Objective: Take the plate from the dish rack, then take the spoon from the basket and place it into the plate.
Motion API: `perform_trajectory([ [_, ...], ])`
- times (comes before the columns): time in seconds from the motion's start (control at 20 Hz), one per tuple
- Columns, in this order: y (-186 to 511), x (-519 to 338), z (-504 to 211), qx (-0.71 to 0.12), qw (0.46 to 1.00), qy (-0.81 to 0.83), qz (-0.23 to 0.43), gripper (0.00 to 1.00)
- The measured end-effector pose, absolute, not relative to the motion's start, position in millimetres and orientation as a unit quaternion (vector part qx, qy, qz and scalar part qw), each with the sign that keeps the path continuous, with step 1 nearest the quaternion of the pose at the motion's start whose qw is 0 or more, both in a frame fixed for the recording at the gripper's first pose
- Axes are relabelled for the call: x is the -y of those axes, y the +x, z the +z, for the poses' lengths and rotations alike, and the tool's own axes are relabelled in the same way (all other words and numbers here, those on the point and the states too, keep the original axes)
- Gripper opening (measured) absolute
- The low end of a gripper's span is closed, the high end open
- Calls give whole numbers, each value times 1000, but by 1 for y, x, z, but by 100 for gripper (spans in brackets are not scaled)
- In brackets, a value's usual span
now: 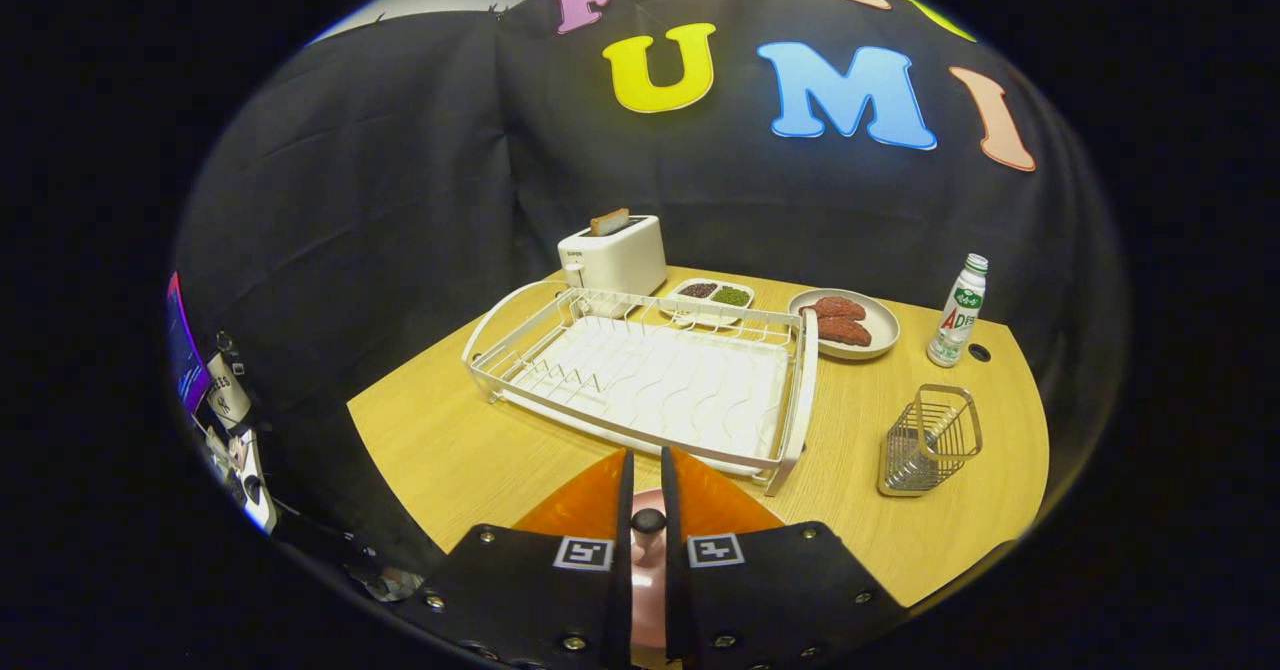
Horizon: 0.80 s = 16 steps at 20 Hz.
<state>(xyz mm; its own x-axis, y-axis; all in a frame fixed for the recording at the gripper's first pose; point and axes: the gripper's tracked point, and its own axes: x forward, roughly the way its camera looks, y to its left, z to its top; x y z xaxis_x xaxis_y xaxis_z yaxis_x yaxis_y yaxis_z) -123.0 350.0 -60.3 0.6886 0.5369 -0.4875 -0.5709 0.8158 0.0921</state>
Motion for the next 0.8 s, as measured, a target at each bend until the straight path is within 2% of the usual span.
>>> perform_trajectory([
  [0.3,-115,-320,-34,-228,935,-12,272,13],
  [0.55,-106,-271,-5,-193,957,-1,218,13],
  [0.8,-96,-212,46,-122,981,-4,149,13],
])
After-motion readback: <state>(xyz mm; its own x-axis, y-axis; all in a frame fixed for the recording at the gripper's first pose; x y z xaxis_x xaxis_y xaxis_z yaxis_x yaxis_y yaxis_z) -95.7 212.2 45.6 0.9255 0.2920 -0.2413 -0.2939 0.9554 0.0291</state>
